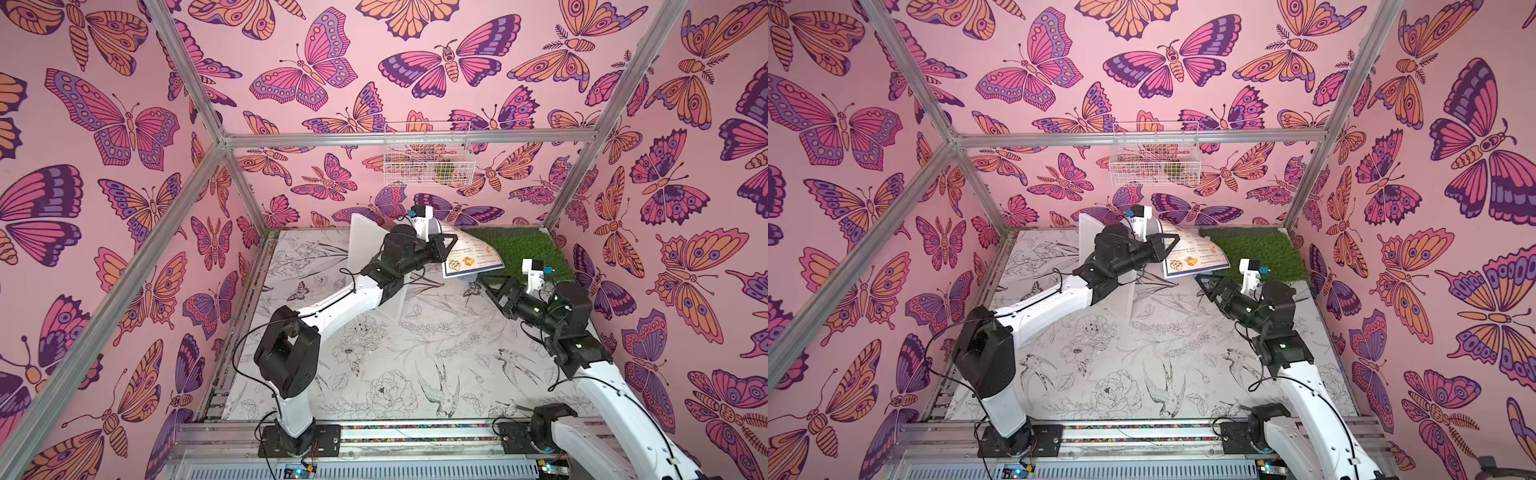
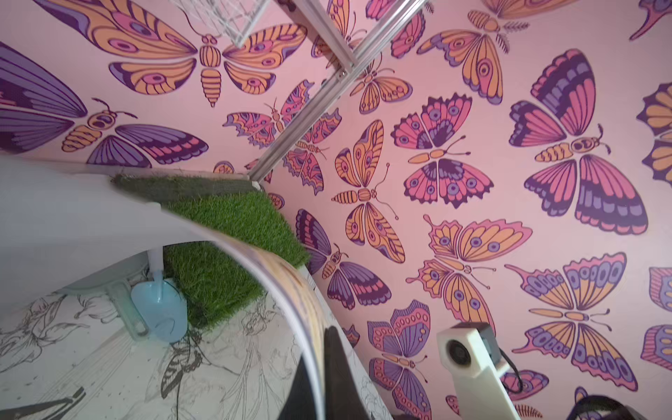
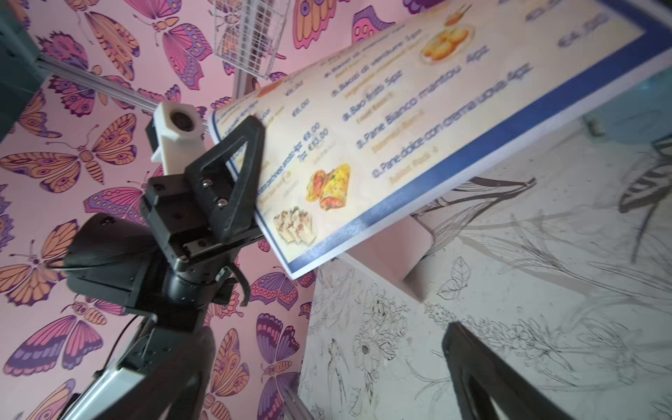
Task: Insert the menus into the narrow rack
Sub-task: Pick up the menu from the center of the board.
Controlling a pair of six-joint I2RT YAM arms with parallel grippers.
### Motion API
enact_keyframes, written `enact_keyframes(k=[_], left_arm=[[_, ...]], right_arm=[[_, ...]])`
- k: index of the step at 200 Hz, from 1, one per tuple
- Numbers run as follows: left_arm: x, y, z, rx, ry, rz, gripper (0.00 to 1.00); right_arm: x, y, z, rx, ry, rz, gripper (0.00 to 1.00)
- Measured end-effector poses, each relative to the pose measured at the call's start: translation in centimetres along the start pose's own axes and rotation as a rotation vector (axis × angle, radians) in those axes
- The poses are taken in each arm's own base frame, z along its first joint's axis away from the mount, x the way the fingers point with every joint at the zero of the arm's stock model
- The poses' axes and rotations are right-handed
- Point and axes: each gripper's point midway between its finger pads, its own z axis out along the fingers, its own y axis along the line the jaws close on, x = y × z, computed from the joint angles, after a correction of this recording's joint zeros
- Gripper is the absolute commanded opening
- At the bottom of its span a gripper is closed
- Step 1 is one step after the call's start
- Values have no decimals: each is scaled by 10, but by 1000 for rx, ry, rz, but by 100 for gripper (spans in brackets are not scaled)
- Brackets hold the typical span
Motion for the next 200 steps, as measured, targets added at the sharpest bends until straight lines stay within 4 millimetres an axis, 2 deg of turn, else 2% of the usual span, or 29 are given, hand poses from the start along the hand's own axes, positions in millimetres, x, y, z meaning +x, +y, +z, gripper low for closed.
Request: enact_keyframes(k=[18, 64, 87, 145, 200], left_arm=[[-6, -6, 1, 27, -25, -27, 0], [-20, -27, -1, 122, -74, -106, 0], [-20, -32, -3, 154, -80, -130, 0], [-11, -29, -4, 173, -67, -188, 0], [-12, -40, -7, 228, -72, -209, 0]], right_arm=[[-1, 11, 7, -54, 0, -18, 99], [-1, 14, 27, -110, -10, -42, 98], [-4, 21, 32, -146, -30, -62, 95], [-19, 42, 30, -213, -118, -116, 76], [-21, 35, 40, -201, -131, -109, 63]])
